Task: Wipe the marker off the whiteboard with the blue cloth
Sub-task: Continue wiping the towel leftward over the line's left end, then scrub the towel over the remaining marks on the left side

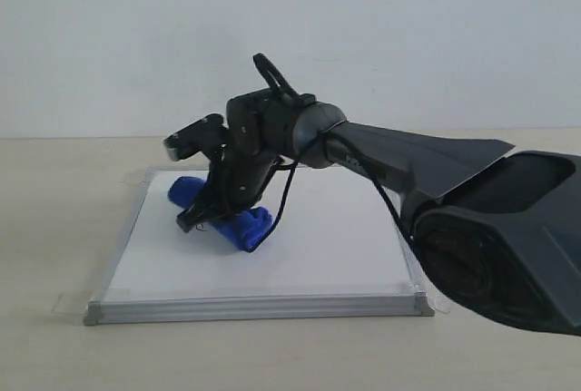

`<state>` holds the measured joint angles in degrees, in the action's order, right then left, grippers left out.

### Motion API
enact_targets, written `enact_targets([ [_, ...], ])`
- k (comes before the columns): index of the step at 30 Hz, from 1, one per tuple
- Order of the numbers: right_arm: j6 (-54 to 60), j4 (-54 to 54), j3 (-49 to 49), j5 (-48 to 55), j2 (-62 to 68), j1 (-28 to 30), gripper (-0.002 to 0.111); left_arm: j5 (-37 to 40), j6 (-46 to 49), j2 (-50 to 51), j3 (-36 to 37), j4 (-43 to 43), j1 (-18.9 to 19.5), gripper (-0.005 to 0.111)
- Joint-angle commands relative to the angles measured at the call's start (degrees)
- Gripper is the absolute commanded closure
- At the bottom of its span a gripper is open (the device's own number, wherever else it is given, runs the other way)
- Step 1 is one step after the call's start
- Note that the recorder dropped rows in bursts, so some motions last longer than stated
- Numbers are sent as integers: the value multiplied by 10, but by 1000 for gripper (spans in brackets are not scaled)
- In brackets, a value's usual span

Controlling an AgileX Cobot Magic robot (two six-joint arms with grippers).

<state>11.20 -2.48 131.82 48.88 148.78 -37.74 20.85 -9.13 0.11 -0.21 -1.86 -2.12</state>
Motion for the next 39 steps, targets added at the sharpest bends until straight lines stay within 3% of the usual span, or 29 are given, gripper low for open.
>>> enact_targets([
  [1,-49,56,-3,14,27,20,108,-3,-4,-1,2,-3,-1,103],
  [7,60,-37,-3,22,37,-54,108,-3,-4,-1,2,-3,-1,103],
  [11,101,-9,-3,28,37,-84,108,-3,-4,-1,2,-3,-1,103],
  [13,51,51,0,5,37,-62,108,-3,-4,-1,2,-3,-1,103],
  [19,-14,59,42,28,37,28,108,-3,-4,-1,2,-3,-1,103],
  [23,5,42,42,30,38,22,108,-3,-4,-1,2,-3,-1,103],
  [32,132,-128,51,48,43,-34,108,-3,-4,-1,2,-3,-1,103],
  [39,101,-108,103,73,44,-14,108,-3,-4,-1,2,-3,-1,103],
])
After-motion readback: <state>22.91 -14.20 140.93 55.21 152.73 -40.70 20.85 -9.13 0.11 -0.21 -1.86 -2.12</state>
